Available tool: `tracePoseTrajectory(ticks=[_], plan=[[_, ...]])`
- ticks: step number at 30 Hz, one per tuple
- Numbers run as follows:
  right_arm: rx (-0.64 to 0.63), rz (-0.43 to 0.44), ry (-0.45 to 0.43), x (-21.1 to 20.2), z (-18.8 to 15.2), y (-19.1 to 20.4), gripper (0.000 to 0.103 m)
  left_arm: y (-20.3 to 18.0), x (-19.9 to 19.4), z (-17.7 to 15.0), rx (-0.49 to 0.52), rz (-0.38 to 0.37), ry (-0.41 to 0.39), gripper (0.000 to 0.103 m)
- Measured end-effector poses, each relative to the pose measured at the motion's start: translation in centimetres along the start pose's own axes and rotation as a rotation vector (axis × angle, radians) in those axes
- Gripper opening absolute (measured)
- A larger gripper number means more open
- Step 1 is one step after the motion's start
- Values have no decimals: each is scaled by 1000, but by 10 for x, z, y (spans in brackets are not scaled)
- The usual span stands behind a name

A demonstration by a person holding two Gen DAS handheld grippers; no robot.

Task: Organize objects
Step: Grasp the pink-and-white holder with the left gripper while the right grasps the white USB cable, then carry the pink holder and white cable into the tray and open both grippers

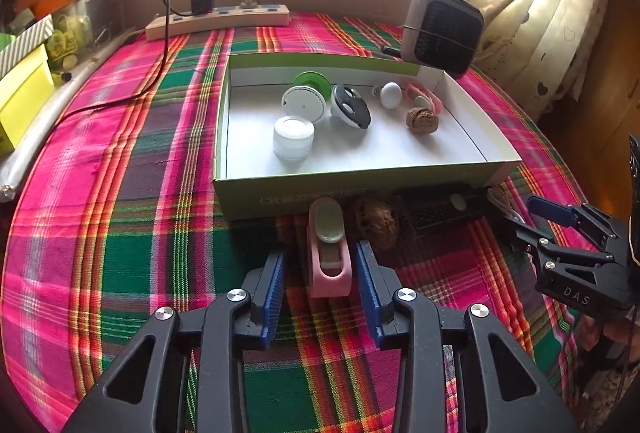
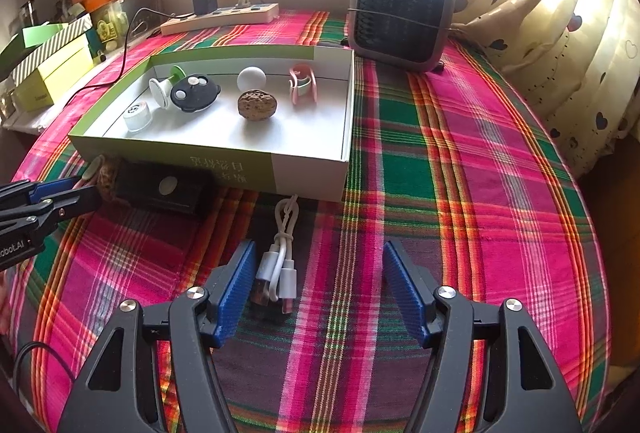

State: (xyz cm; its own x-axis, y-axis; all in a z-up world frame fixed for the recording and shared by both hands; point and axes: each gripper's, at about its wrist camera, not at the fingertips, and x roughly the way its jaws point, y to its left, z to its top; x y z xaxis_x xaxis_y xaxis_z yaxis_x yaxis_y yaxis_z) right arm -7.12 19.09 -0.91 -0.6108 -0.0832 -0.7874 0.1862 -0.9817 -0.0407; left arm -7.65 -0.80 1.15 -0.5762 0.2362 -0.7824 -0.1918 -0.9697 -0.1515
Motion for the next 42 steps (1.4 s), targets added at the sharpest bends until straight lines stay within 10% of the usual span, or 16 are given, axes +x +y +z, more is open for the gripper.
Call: tracePoseTrajectory(ticks=[17, 42], plan=[[-22, 61, -14, -2, -1, 6, 20, 5, -1, -2, -19, 30, -20, 16], [-16, 63, -15, -2, -2, 6, 19, 6, -3, -3, -29, 24, -25, 16]])
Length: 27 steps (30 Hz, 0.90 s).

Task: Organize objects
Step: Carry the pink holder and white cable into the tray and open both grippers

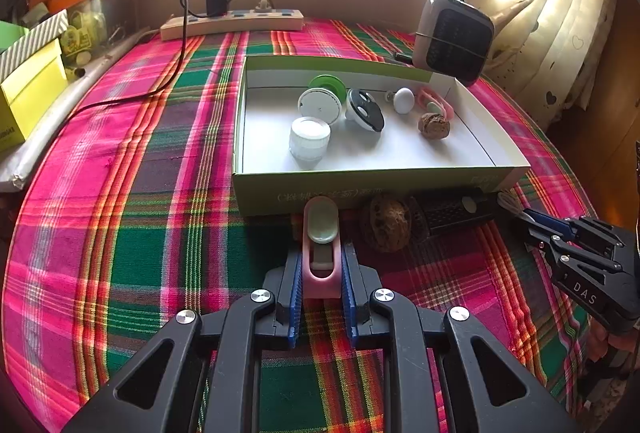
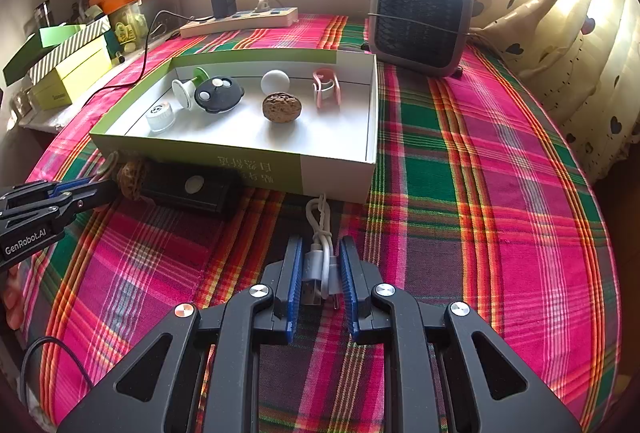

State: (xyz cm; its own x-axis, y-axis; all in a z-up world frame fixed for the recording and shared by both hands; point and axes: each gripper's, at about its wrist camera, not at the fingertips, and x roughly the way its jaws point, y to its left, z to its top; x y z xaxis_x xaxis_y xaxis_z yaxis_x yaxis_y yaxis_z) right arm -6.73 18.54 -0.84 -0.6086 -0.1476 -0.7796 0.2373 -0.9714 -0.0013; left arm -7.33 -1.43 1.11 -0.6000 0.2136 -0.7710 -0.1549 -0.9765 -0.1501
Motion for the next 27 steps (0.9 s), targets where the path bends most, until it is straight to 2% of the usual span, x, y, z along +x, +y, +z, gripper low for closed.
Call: tracePoseTrajectory(ticks=[16, 27], plan=[[25, 31, -17, -9, 1, -3, 19, 0, -12, 1, -3, -9, -21, 16], [22, 39, -60, -25, 9, -3, 19, -5, -27, 13, 13, -22, -51, 16]])
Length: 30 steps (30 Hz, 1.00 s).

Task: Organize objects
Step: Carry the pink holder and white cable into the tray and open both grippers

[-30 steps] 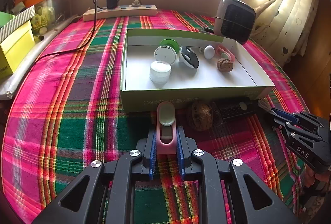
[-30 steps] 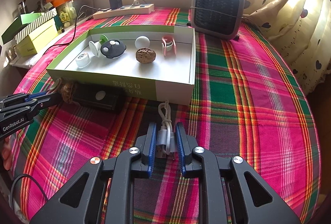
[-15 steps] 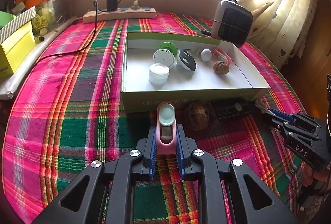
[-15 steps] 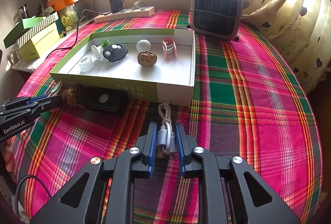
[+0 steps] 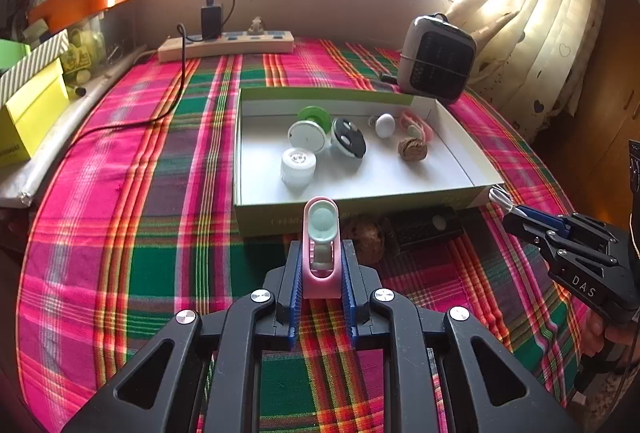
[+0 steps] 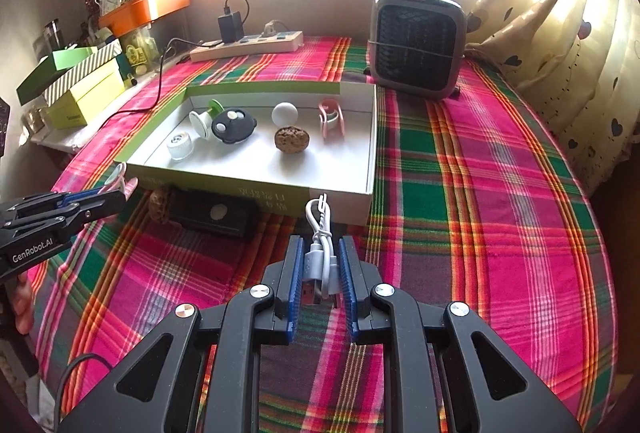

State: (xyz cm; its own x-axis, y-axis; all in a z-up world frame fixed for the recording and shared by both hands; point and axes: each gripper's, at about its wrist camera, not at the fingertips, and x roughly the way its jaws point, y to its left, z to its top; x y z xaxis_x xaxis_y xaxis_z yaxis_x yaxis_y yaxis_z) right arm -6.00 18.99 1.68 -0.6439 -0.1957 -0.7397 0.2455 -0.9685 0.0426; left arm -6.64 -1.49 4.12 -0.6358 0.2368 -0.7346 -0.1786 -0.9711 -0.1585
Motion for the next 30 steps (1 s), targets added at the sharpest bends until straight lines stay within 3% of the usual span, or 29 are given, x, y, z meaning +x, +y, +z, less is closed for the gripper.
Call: tracePoseTrajectory(ticks=[15, 30], plan=[[-49, 20, -27, 3, 37, 1, 19, -11, 5, 26, 23, -21, -15, 16], [-62, 44, 60, 44, 74, -9, 19, -16, 36, 49, 33, -55, 22, 16]])
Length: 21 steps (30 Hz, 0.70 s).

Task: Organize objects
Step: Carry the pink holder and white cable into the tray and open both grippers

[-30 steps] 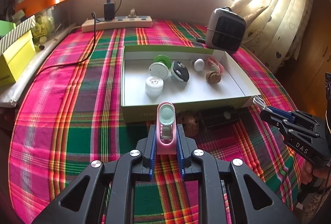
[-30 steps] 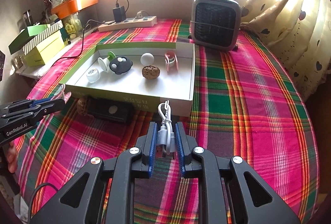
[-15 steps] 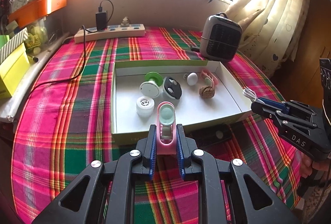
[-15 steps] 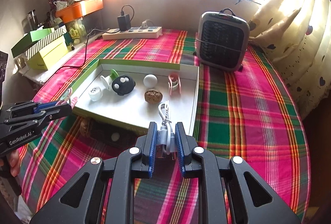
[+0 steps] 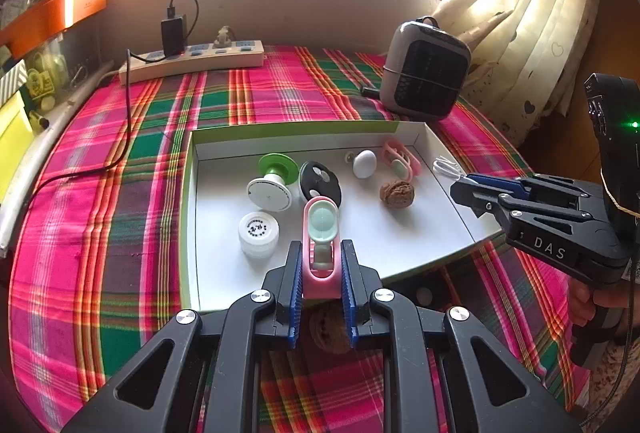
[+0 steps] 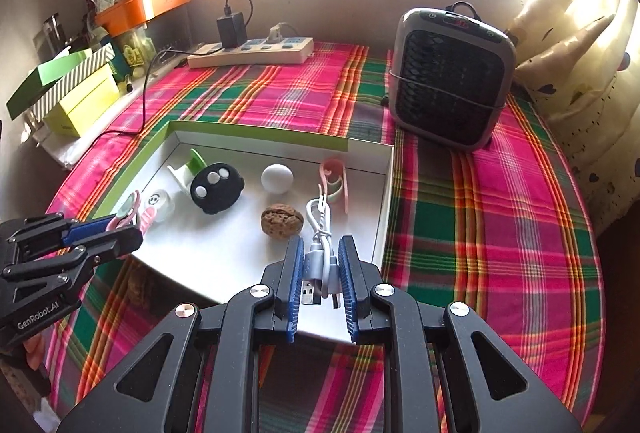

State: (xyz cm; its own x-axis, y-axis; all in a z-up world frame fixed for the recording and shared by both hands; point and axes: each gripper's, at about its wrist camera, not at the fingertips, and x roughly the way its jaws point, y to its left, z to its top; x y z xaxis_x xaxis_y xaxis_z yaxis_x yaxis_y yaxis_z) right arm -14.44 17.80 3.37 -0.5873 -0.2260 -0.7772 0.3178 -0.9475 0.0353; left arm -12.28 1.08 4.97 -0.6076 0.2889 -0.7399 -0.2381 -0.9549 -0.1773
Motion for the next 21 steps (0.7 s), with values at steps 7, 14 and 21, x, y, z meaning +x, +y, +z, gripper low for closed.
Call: tracePoseTrajectory(ticks=[7, 14, 21], plan=[[-16, -3, 39, 14, 3, 1, 19, 0, 14, 7, 5, -7, 28, 16], [-32, -2, 79, 25, 3, 2, 19, -1, 25, 10, 15, -3, 55, 16], [-34, -1, 103, 34, 3, 3, 19, 0, 35, 10, 12, 10, 83, 16]])
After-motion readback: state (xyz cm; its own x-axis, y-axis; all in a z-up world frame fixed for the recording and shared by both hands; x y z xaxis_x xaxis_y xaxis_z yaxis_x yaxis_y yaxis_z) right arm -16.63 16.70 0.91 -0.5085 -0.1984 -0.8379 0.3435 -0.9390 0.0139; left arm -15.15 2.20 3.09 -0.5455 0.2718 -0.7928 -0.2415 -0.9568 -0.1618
